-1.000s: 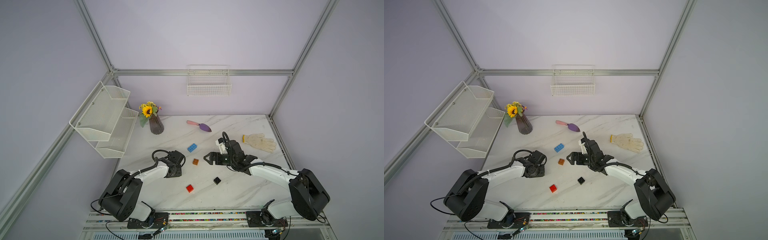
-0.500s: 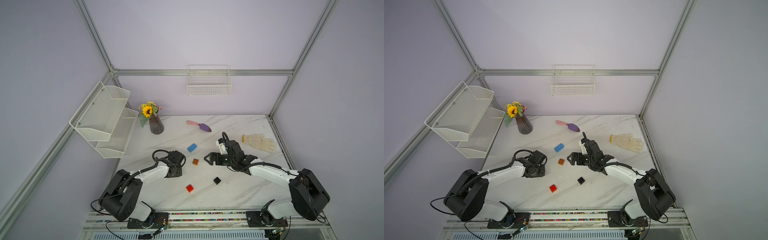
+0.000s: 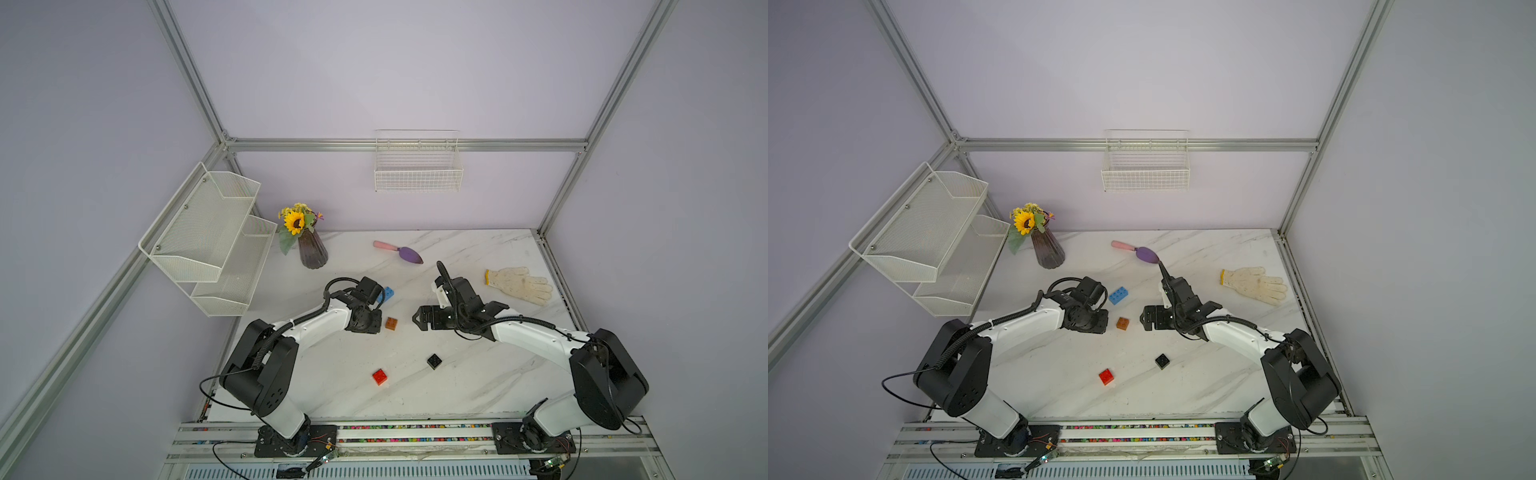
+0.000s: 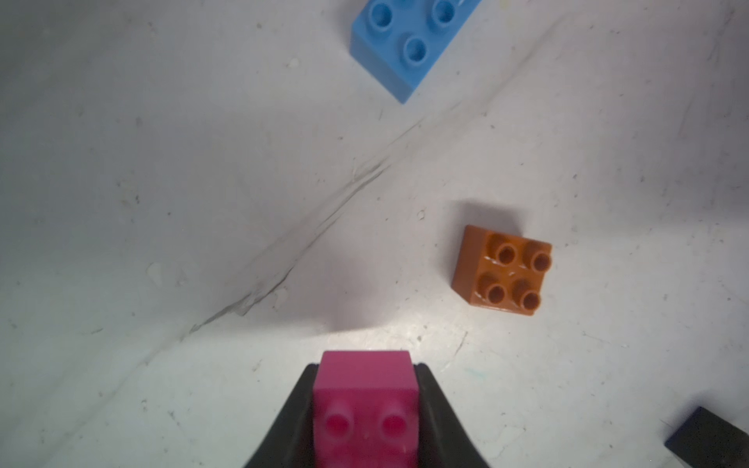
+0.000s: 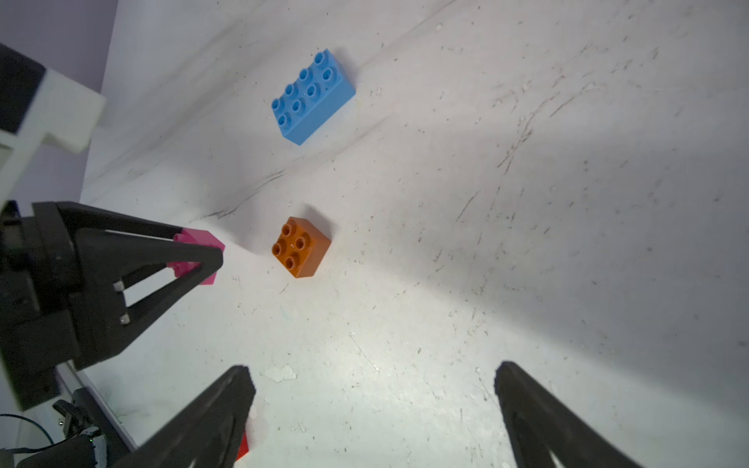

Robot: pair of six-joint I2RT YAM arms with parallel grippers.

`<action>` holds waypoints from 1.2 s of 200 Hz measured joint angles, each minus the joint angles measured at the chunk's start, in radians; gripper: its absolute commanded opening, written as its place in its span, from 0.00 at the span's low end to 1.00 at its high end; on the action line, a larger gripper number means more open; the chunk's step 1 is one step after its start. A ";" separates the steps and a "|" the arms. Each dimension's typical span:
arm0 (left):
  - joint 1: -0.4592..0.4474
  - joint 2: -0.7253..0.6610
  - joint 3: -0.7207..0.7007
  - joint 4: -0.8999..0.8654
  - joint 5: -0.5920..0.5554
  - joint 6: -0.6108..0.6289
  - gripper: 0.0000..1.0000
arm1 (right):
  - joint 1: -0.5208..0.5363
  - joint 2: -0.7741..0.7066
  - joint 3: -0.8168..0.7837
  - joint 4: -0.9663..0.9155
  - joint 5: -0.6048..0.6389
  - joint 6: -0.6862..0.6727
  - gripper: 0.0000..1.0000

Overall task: Assemble the letter v with lego
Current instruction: Pick up the lego brick from the center of the board, then assemble the lego brick with the lego brick.

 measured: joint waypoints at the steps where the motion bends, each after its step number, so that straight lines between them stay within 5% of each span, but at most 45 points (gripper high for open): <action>1: 0.000 0.001 0.002 0.000 0.000 0.002 0.16 | 0.000 0.000 0.000 -0.001 0.000 -0.002 0.97; 109: -0.043 0.134 0.175 -0.021 0.058 0.095 0.16 | 0.000 -0.153 -0.186 0.005 -0.135 -0.077 0.97; 240: -0.122 0.177 0.201 -0.040 0.021 0.089 0.16 | 0.000 -0.191 -0.195 0.006 -0.174 -0.077 0.97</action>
